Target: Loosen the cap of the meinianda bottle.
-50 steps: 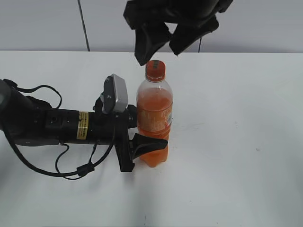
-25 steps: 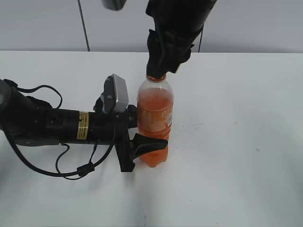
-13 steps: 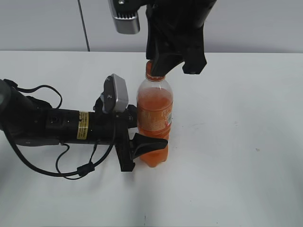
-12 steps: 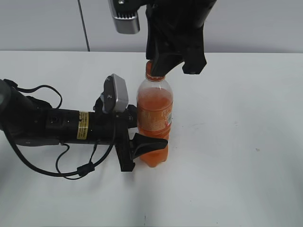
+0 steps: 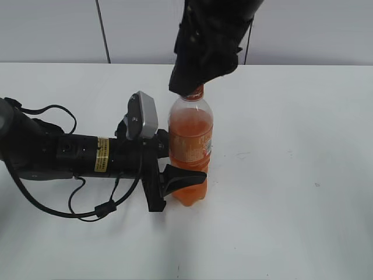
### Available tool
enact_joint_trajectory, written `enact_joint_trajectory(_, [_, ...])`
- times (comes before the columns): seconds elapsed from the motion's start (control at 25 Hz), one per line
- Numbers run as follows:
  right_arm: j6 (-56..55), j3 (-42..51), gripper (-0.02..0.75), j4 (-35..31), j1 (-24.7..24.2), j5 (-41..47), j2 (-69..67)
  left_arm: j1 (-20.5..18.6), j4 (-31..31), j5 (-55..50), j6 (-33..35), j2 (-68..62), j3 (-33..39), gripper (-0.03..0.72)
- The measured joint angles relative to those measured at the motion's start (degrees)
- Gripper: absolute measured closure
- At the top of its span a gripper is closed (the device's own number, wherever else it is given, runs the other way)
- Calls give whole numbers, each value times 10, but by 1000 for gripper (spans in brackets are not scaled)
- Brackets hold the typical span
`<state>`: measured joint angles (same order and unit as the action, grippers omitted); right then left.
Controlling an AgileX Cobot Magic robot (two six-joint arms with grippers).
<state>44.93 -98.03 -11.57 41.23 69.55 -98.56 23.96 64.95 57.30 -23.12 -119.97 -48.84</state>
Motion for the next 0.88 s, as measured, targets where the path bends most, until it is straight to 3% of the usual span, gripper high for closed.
enact_joint_trajectory(0.16, [-350, 0, 228, 52, 0, 1, 1, 0, 0, 0, 0, 0, 0, 295])
enact_joint_trajectory(0.28, [-464, 0, 227, 68, 0, 0, -2, 0, 0, 0, 0, 0, 0, 295])
enact_joint_trajectory(0.68, [-497, 0, 239, 85, 0, -10, -41, 0, 0, 0, 0, 0, 0, 295])
enact_joint_trajectory(0.76, [-497, 0, 274, 85, 0, -10, -46, 0, 0, 0, 0, 0, 0, 295])
enact_joint_trajectory(0.88, [-496, 0, 386, 82, 0, -9, -47, 0, 0, 0, 0, 0, 0, 295])
